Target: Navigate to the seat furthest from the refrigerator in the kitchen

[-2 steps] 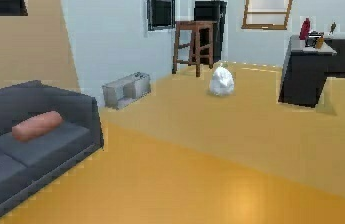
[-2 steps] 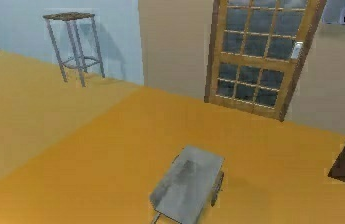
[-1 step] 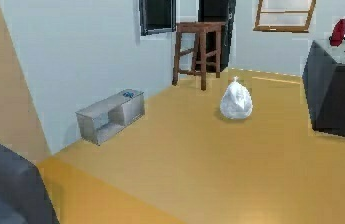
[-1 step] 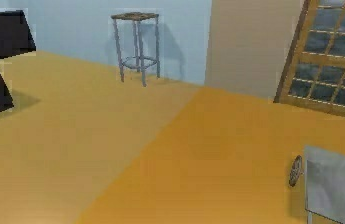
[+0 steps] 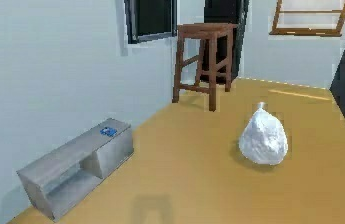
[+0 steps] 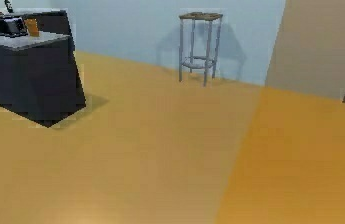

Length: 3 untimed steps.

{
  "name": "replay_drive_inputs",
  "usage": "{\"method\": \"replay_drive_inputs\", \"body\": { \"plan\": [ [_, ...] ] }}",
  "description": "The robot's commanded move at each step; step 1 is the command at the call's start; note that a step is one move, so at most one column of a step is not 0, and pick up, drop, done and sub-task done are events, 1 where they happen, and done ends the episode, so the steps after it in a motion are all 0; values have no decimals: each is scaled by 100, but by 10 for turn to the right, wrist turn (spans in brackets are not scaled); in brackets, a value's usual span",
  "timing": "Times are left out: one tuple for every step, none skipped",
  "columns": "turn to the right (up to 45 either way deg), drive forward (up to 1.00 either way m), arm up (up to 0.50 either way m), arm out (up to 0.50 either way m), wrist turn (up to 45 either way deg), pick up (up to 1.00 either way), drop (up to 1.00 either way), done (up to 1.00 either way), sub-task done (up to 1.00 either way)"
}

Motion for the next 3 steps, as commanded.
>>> {"method": "replay_drive_inputs", "body": {
  "plan": [
    [0, 100, 0, 0, 0, 0, 0, 0, 0],
    [0, 80, 0, 0, 0, 0, 0, 0, 0],
    [330, 0, 0, 0, 0, 0, 0, 0, 0]
  ]
}}
